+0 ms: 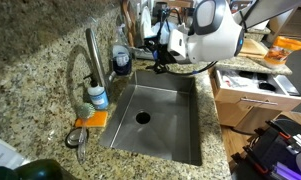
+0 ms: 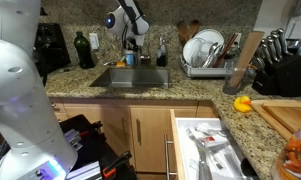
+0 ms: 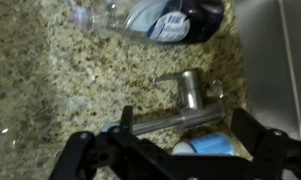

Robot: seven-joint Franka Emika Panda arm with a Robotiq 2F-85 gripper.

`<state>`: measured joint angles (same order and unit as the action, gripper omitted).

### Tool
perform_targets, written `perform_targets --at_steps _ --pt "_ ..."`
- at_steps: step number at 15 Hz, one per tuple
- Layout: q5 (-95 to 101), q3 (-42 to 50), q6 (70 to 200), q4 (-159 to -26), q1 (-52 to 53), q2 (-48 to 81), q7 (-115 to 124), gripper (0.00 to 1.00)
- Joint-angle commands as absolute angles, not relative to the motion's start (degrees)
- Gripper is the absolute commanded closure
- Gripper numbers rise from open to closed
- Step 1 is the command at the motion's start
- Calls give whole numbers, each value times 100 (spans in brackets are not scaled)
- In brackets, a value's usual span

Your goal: Open the faucet

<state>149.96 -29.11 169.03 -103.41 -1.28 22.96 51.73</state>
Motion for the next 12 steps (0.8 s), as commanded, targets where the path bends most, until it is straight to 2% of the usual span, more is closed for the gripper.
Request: perform_targets --at_steps 1,2,4,6,9,10,11,12 --pt "14970 -4476 17253 -9134 -1096 3658 4241 0" --pt "14956 -3769 16933 -9812 -574 2836 4815 0" --pt "14944 -4273 16985 -9428 -886 3333 4505 0" --pt "14943 -4361 17137 -9362 -977 3444 4351 0" --pt "14940 -5608 18150 -8746 -1883 4350 3664 0" --pt "14939 -5721 18549 -8702 -2030 4482 3573 0" --pt "14935 -5480 18751 -8819 -1974 4309 3669 0" --pt "14890 -4758 18590 -9146 -1715 3645 3787 0"
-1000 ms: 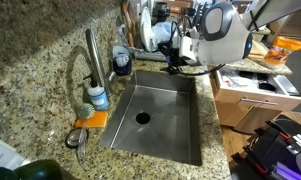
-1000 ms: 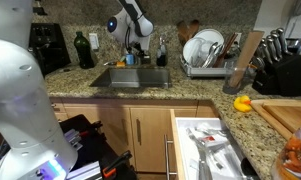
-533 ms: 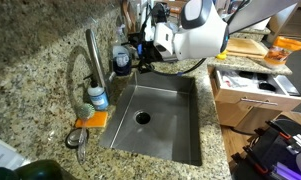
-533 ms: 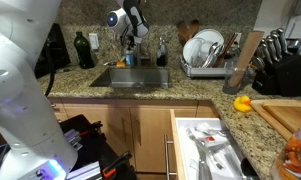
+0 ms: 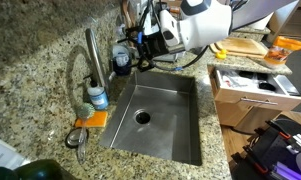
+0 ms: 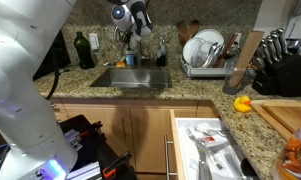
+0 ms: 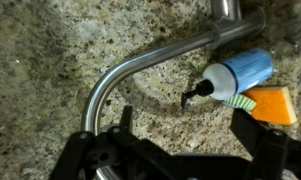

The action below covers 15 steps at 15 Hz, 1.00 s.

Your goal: Open the faucet

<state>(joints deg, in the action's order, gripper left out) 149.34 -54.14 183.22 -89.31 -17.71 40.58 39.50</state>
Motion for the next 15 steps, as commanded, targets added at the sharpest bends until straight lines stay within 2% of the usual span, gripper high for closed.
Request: perform_targets --at_steps 1,5,6,9,12,15 --pt "14933 -4682 18463 -9165 -1745 3660 3540 0" --pt "14934 -4100 18117 -9223 -1528 3662 2722 0" --pt "14934 -4374 18356 -9017 -1693 3948 2963 0" --pt "14934 -4221 18231 -9032 -1596 3936 2771 0" --pt "14930 -5333 18199 -8261 -2232 5117 1468 0" --pt "14922 -5858 18435 -7495 -2266 6013 457 0"
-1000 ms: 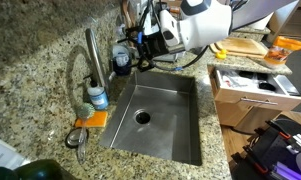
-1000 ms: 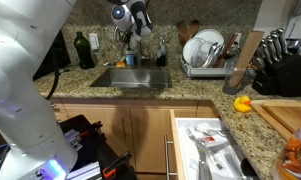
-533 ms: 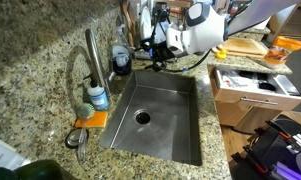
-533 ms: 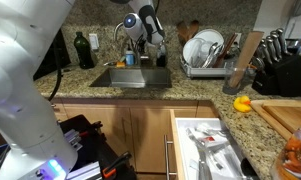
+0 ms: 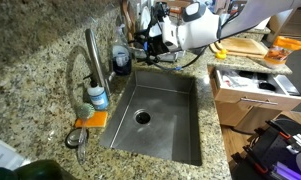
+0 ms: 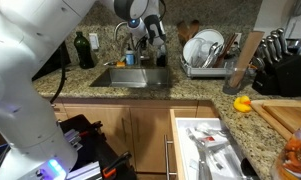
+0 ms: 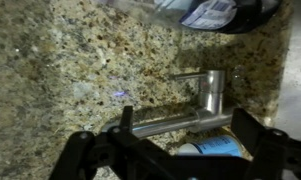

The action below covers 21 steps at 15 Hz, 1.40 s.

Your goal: Open the faucet

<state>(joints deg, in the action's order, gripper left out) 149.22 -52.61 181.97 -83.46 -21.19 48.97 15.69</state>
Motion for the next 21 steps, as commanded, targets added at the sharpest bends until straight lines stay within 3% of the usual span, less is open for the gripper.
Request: perform_targets --at_steps 1,2,3,9,17,21 --pt "14919 -5980 18505 -7230 -2242 6346 82 0" --pt "14917 -6184 18494 -7112 -2322 6677 -274 0" --pt "14916 -5786 18280 -7628 -2250 5868 502 0" --pt "14884 -5793 18212 -7514 -2198 6104 386 0" --pt "14796 -5015 18569 -6354 -1336 6867 117 0" --pt "14855 -5142 18327 -6507 -1335 6878 304 0"
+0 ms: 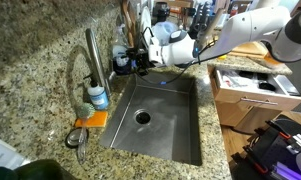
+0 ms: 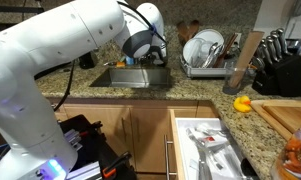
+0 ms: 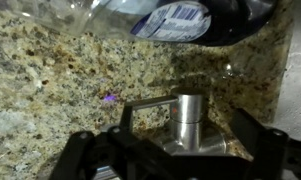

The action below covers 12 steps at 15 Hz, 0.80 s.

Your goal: Open the faucet

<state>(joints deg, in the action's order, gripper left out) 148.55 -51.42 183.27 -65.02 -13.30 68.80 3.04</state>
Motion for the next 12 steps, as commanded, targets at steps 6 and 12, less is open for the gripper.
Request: perform_targets --at_steps 6,12 --pt "14899 -5318 18848 -5239 -911 7598 -1108 0" --pt "14892 -5733 18964 -4864 -875 7931 -1790 0"
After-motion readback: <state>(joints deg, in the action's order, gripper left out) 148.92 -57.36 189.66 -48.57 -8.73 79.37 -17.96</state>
